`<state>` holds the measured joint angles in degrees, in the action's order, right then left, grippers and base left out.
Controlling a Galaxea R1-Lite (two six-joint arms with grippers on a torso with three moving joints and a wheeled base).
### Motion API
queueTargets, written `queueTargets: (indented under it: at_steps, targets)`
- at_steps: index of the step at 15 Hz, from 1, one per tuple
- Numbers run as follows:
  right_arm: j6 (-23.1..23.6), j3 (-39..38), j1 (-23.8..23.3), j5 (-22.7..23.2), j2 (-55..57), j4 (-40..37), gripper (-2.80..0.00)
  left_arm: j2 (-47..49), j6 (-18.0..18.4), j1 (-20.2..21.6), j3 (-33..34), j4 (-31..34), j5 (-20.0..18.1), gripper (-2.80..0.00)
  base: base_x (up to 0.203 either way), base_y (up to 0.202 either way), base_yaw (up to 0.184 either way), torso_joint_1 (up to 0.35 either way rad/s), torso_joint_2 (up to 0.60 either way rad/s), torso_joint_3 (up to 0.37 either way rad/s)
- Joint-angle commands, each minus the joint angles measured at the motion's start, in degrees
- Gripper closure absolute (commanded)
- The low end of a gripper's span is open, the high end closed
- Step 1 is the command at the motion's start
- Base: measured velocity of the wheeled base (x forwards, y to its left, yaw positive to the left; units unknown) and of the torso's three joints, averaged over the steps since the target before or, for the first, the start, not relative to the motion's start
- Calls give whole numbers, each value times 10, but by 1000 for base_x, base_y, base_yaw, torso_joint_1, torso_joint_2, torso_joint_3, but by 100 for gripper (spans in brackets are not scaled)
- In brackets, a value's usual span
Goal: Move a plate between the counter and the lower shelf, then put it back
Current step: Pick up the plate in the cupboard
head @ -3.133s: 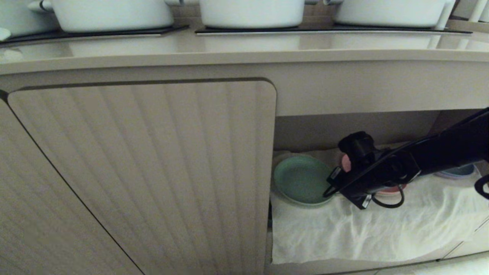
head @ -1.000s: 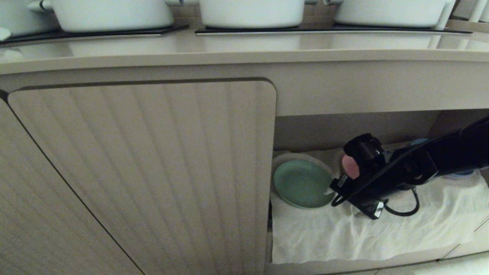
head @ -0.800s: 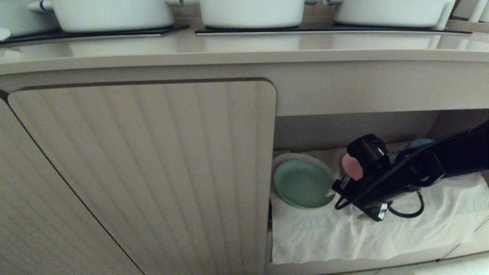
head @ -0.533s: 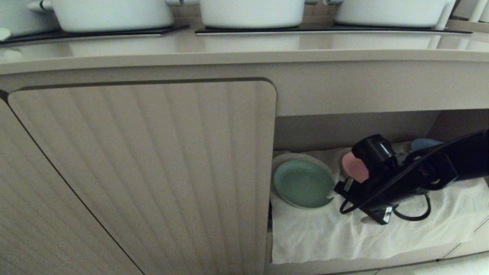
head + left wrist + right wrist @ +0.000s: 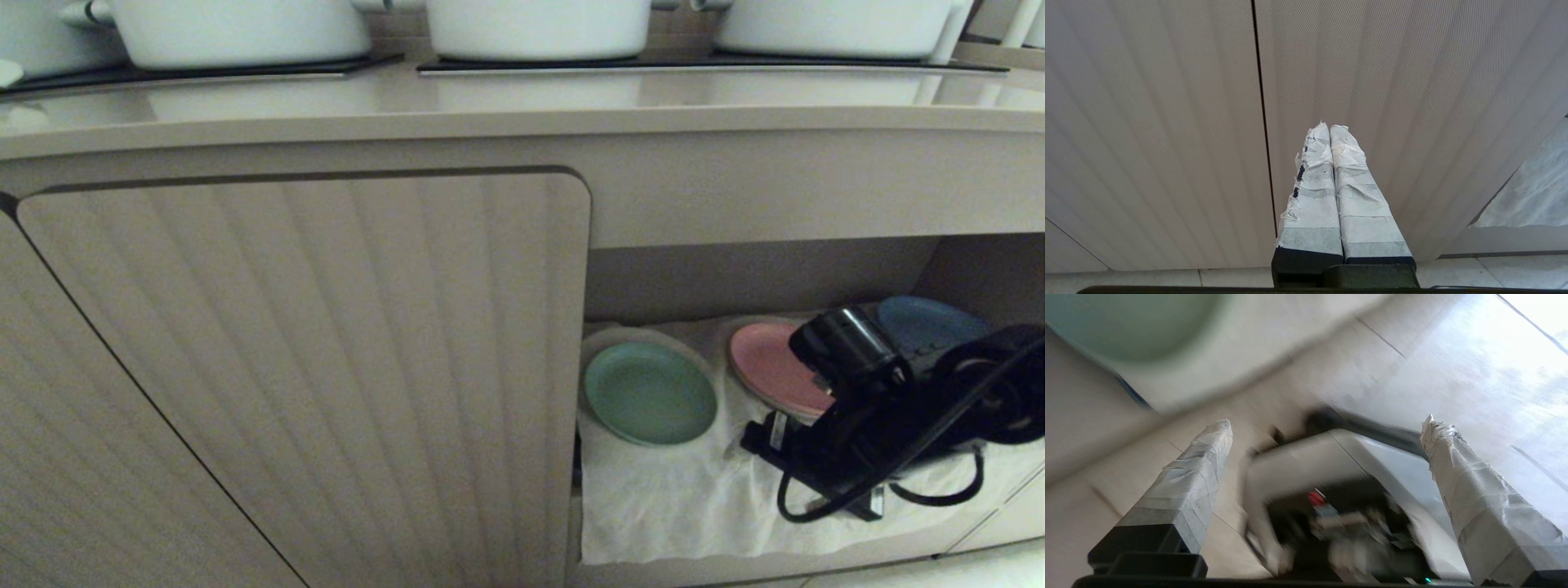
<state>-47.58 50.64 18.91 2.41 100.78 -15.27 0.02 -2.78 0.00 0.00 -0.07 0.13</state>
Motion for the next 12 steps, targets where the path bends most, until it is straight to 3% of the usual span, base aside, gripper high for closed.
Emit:
queueTargets:
  at_steps: [1, 6, 12]
  targets:
    - [14, -34, 6, 0, -48, -7, -280, 0, 0, 0, 0, 0, 0, 0, 0, 0, 0, 0, 0, 0]
    - [71, -146, 17, 0, -158, -6, -280, 0, 0, 0, 0, 0, 0, 0, 0, 0, 0, 0, 0, 0]
    - [103, -258, 17, -3, -317, -2, -280, 0, 0, 0, 0, 0, 0, 0, 0, 0, 0, 0, 0, 0]
